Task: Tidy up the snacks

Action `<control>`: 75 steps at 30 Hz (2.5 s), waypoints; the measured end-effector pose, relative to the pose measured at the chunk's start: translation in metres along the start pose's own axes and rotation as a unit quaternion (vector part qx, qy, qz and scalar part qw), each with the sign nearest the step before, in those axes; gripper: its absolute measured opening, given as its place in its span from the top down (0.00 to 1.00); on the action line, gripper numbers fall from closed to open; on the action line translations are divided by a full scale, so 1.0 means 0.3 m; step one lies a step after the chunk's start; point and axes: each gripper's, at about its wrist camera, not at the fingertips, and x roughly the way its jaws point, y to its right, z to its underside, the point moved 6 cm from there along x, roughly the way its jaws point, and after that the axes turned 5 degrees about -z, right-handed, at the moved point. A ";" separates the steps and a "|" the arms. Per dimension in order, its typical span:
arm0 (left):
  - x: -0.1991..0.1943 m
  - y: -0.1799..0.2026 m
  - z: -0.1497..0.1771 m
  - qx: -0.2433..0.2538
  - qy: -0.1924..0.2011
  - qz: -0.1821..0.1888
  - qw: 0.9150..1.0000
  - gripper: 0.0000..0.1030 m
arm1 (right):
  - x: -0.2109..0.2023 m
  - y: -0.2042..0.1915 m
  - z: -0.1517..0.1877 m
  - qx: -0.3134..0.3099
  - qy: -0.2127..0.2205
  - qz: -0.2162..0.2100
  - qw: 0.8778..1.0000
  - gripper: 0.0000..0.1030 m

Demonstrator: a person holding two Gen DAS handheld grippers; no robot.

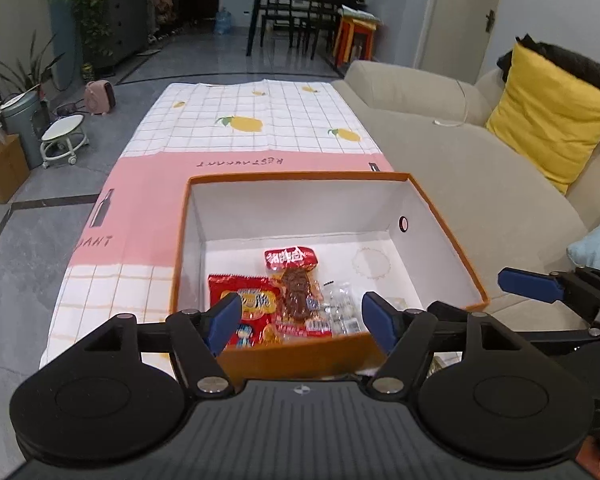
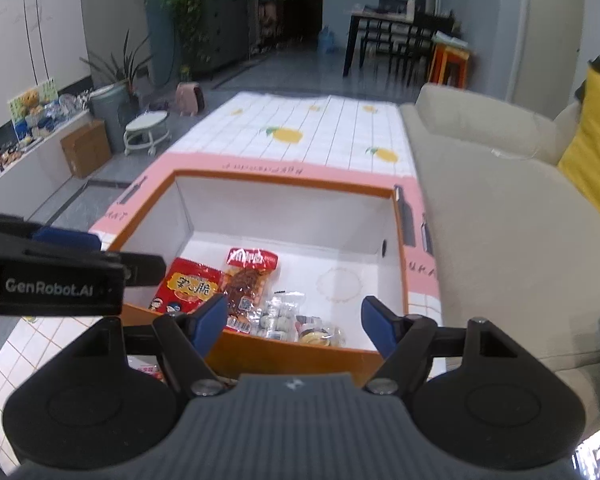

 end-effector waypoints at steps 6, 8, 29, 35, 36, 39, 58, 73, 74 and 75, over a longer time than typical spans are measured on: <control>-0.076 -0.043 0.095 -0.014 0.015 -0.015 1.000 0.21 | -0.089 -0.053 0.070 -0.018 0.026 0.007 0.999 0.24; -0.097 -0.060 0.132 -0.023 0.017 -0.012 1.000 0.21 | -0.114 -0.064 0.100 -0.019 0.027 0.008 0.999 0.18; -0.095 -0.138 0.373 -0.046 -0.009 -0.023 0.999 0.25 | -0.152 -0.071 0.382 0.010 0.048 0.033 0.998 0.16; -0.040 -0.131 0.414 -0.051 -0.038 -0.014 0.998 0.26 | -0.080 -0.088 0.420 -0.003 0.016 0.017 1.000 0.20; -0.029 -0.130 0.419 -0.055 -0.043 -0.012 0.998 0.27 | -0.069 -0.087 0.425 -0.003 0.011 0.016 1.000 0.22; 0.004 -0.130 0.438 -0.065 -0.059 -0.005 0.996 0.28 | -0.040 -0.083 0.434 0.003 -0.003 0.011 1.000 0.28; 0.196 -0.092 0.519 -0.098 -0.134 0.003 0.986 0.29 | 0.173 -0.129 0.531 -0.004 -0.089 -0.048 0.995 0.74; 0.218 -0.055 0.518 -0.057 -0.135 -0.021 0.989 0.37 | 0.204 -0.145 0.537 -0.007 -0.090 -0.061 0.994 0.79; 0.215 -0.058 0.520 -0.058 -0.140 -0.019 0.988 0.37 | 0.200 -0.144 0.538 -0.006 -0.092 -0.063 0.994 0.81; 0.211 -0.060 0.524 -0.055 -0.145 -0.016 0.988 0.38 | 0.197 -0.146 0.539 -0.005 -0.094 -0.065 0.993 0.84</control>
